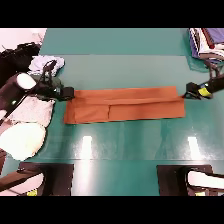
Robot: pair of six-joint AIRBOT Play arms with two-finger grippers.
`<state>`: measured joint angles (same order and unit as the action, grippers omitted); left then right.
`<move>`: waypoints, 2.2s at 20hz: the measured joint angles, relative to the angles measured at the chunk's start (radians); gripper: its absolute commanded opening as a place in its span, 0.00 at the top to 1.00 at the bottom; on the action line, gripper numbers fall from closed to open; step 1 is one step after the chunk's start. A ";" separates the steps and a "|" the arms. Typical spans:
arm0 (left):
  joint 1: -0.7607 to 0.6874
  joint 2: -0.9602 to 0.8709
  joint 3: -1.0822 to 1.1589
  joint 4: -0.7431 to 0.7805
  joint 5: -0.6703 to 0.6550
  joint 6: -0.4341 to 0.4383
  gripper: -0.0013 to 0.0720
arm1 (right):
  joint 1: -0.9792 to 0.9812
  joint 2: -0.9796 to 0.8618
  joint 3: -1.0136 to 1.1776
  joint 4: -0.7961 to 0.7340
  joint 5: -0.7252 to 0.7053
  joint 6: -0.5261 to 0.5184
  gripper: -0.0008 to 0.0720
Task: Fold the shirts.
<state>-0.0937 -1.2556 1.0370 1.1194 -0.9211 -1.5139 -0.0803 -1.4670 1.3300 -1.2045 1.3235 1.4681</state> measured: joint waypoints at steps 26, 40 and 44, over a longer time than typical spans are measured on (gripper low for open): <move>-0.337 -0.380 0.352 -0.162 0.092 -0.009 0.95 | -0.109 -0.249 0.109 0.362 0.116 -0.275 0.97; -0.470 -0.652 0.560 -0.245 0.121 -0.024 0.95 | 0.228 -0.042 0.470 0.601 0.134 -0.216 0.97; -0.402 -0.592 0.581 -0.201 0.065 -0.025 0.95 | 0.334 -0.040 0.486 0.607 0.090 -0.213 0.97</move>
<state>-0.4953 -1.8473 1.6180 0.9180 -0.8562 -1.5387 0.2535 -1.5070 1.8160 -0.5980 1.4132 1.2549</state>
